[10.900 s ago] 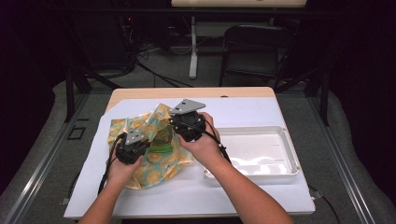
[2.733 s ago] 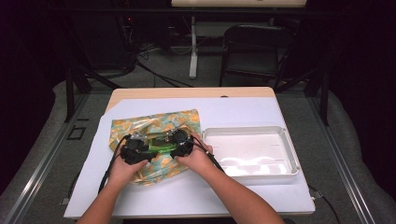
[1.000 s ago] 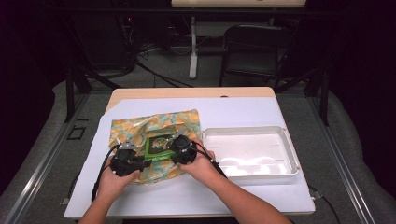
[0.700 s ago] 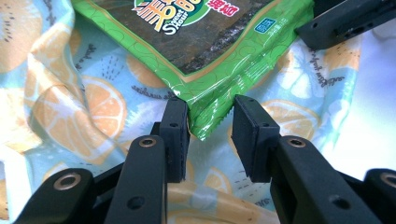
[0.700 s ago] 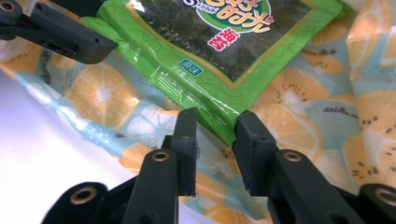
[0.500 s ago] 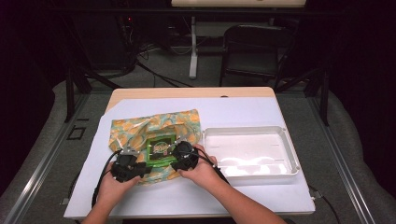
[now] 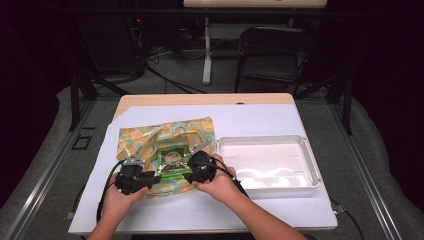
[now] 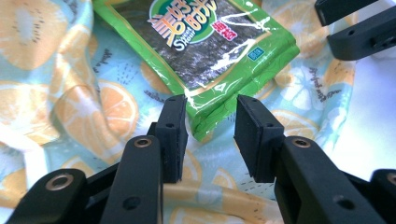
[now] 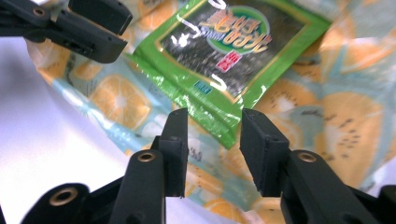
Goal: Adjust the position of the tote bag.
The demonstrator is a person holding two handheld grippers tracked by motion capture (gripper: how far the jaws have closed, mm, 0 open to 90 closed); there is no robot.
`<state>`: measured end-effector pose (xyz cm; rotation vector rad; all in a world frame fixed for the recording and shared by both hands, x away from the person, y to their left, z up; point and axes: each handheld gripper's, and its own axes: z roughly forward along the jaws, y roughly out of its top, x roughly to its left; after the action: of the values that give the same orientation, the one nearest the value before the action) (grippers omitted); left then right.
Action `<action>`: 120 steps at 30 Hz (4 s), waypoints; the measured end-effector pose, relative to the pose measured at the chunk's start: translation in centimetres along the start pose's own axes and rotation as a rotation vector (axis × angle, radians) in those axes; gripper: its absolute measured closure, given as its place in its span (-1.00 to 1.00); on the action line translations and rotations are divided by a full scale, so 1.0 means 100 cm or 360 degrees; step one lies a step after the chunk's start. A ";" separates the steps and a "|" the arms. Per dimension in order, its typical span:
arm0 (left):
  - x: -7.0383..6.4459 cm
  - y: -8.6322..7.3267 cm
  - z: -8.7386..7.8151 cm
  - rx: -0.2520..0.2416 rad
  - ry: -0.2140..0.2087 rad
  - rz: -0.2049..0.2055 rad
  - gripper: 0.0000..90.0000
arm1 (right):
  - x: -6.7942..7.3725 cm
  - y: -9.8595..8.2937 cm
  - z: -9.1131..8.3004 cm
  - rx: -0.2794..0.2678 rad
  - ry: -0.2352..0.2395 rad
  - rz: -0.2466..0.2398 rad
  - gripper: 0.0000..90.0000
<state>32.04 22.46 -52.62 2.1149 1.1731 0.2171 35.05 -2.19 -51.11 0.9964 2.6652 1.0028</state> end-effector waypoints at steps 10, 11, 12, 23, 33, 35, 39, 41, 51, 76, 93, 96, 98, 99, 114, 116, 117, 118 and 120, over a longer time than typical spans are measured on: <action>0.003 0.013 -0.002 -0.0057 0.0061 -0.0049 0.38 | -0.014 0.006 0.004 -0.0144 -0.0064 0.0082 0.78; 0.003 0.014 -0.001 -0.0051 0.0064 -0.0052 0.38 | -0.016 0.007 0.005 -0.0158 -0.0063 0.0092 0.81; 0.003 0.016 0.000 -0.0049 0.0062 -0.0056 0.38 | -0.018 0.009 0.006 -0.0179 -0.0069 0.0096 0.85; 0.000 0.035 0.008 -0.0070 0.0104 -0.0114 0.34 | -0.023 0.011 0.015 -0.0188 -0.0052 0.0050 0.88; 0.002 0.045 0.009 -0.0105 0.0162 -0.0153 0.30 | -0.025 0.018 0.017 -0.0229 0.0002 0.0052 0.86; 0.002 0.046 0.009 -0.0118 0.0170 -0.0162 0.30 | -0.026 0.018 0.017 -0.0231 0.0002 0.0055 0.86; 0.004 0.048 0.012 -0.0115 0.0177 -0.0172 0.26 | -0.025 0.018 0.021 -0.0233 -0.0010 0.0046 0.83; 0.006 0.049 0.013 -0.0106 0.0152 -0.0206 0.21 | -0.024 0.018 0.022 -0.0222 -0.0028 0.0029 0.82; 0.016 0.051 0.021 -0.0064 0.0070 -0.0353 0.10 | -0.024 0.017 0.026 -0.0195 -0.0074 0.0010 0.82; 0.030 0.050 0.044 0.0074 0.0058 -0.0506 0.04 | -0.027 0.011 0.037 -0.0105 -0.0097 0.0013 0.83; 0.034 0.050 0.054 0.0092 0.0009 -0.0572 0.02 | -0.027 0.011 0.038 -0.0079 -0.0092 0.0018 0.82; 0.033 0.050 0.056 0.0094 0.0005 -0.0582 0.01 | -0.027 0.011 0.038 -0.0079 -0.0088 0.0025 0.82; 0.034 0.049 0.058 0.0113 -0.0003 -0.0571 0.00 | -0.027 0.011 0.039 -0.0086 -0.0087 0.0036 0.82; 0.034 0.049 0.058 0.0115 -0.0015 -0.0578 -0.01 | -0.027 0.011 0.039 -0.0092 -0.0087 0.0040 0.82; 0.035 0.048 0.056 0.0063 -0.0029 -0.0611 0.05 | -0.028 0.011 0.039 -0.0078 -0.0086 0.0032 0.82; 0.035 0.048 0.054 0.0060 -0.0037 -0.0606 0.05 | -0.029 0.011 0.039 -0.0073 -0.0085 0.0029 0.81; 0.034 0.048 0.054 0.0050 -0.0041 -0.0613 0.05 | -0.029 0.011 0.039 -0.0072 -0.0085 0.0029 0.81; 0.034 0.048 0.054 0.0048 -0.0045 -0.0611 0.05 | -0.029 0.011 0.039 -0.0071 -0.0085 0.0029 0.81; 0.033 0.049 0.053 0.0043 -0.0049 -0.0607 0.05 | -0.029 0.011 0.039 -0.0069 -0.0087 0.0027 0.81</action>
<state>39.67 20.84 -54.01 1.8641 1.5376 -0.0067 39.13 -1.25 -53.71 1.0246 2.5839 1.0170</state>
